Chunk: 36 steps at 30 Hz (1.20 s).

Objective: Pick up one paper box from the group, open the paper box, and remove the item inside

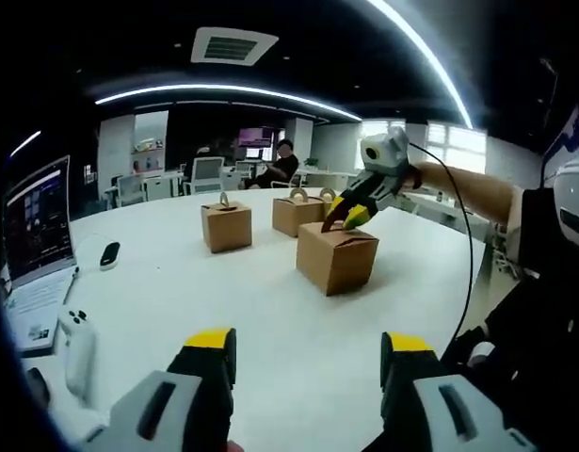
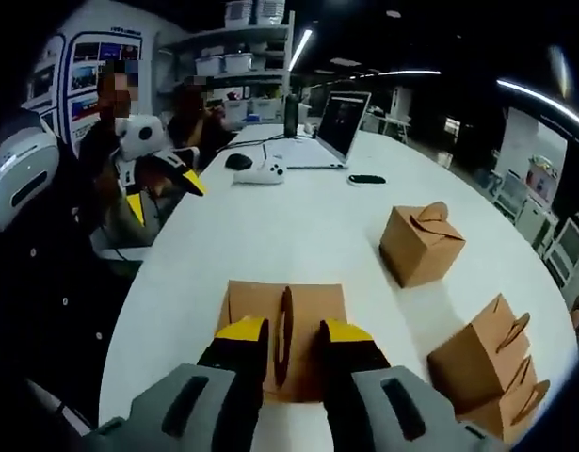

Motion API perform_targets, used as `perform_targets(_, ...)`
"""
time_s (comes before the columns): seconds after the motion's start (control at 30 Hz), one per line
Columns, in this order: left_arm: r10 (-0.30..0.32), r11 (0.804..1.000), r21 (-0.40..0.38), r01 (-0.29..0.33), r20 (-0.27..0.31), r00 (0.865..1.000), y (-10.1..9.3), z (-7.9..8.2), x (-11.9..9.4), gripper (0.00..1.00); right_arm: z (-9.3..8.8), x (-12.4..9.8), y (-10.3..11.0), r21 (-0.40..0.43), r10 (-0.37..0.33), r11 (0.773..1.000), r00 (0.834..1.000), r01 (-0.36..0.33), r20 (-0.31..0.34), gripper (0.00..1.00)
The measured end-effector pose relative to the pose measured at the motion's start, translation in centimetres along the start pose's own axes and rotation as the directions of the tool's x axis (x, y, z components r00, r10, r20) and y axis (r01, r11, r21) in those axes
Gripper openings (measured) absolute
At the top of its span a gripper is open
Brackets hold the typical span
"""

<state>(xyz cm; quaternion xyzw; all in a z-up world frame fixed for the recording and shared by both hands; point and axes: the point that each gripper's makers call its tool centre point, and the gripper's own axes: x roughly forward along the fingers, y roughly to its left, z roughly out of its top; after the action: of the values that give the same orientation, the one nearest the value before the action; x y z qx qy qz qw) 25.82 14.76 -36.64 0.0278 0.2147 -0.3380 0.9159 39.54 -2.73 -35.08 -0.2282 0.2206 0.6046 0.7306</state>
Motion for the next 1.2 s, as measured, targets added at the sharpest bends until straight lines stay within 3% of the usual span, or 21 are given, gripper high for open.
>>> perform_targets(0.17, -0.004, 1.000, 0.001, 0.004, -0.001, 1.000, -0.1, -0.1, 0.1, 0.62, 0.5, -1.0, 0.0, 0.032, -0.037, 0.999, 0.998, 0.036, 0.048, 0.31)
perform_targets(0.27, -0.005, 1.000, 0.004, 0.005, 0.000, 1.000, -0.1, 0.0, 0.2, 0.62, 1.0, -2.3, -1.0, 0.088, -0.129, 0.989, 0.986, 0.120, 0.105, 0.32)
perform_targets(0.4, -0.009, 1.000, 0.014, 0.009, -0.002, 1.000, -0.1, 0.1, 0.4, 0.62, 0.7, -4.3, -0.5, 0.135, -0.184, 0.977, 0.973, 0.165, 0.141, 0.42)
perform_targets(0.5, -0.015, 1.000, 0.024, 0.015, -0.004, 1.000, -0.1, 0.4, 0.6, 0.62, -0.4, -5.8, -0.3, 0.121, -0.270, 0.959, 0.954, 0.256, 0.127, 0.47)
perform_targets(0.63, -0.031, 0.999, 0.043, 0.031, -0.004, 1.000, -0.3, 1.0, 1.1, 0.62, -1.8, -7.5, 1.3, 0.149, -0.322, 0.942, 0.938, 0.302, 0.131, 0.50)
perform_targets(0.7, -0.040, 0.998, 0.052, 0.040, -0.002, 0.999, -0.5, 1.4, 1.3, 0.62, -2.7, -8.6, 1.4, 0.118, -0.387, 0.920, 0.914, 0.374, 0.122, 0.50)
perform_targets(0.83, -0.061, 0.996, 0.071, 0.061, 0.000, 0.998, -1.1, 2.0, 1.9, 0.62, -4.8, -10.3, 3.2, 0.156, -0.433, 0.895, 0.897, 0.417, 0.086, 0.51)
perform_targets(1.03, -0.087, 0.992, 0.091, 0.088, -0.006, 0.996, -2.1, 2.5, 2.9, 0.62, -6.4, -12.9, 5.3, 0.235, -0.500, 0.853, 0.859, 0.465, 0.114, 0.54)
perform_targets(1.2, -0.098, 0.989, 0.110, 0.098, -0.011, 0.995, -2.7, 3.0, 3.3, 0.62, -7.3, -13.8, 7.1, 0.272, -0.519, 0.838, 0.845, 0.474, 0.127, 0.57)
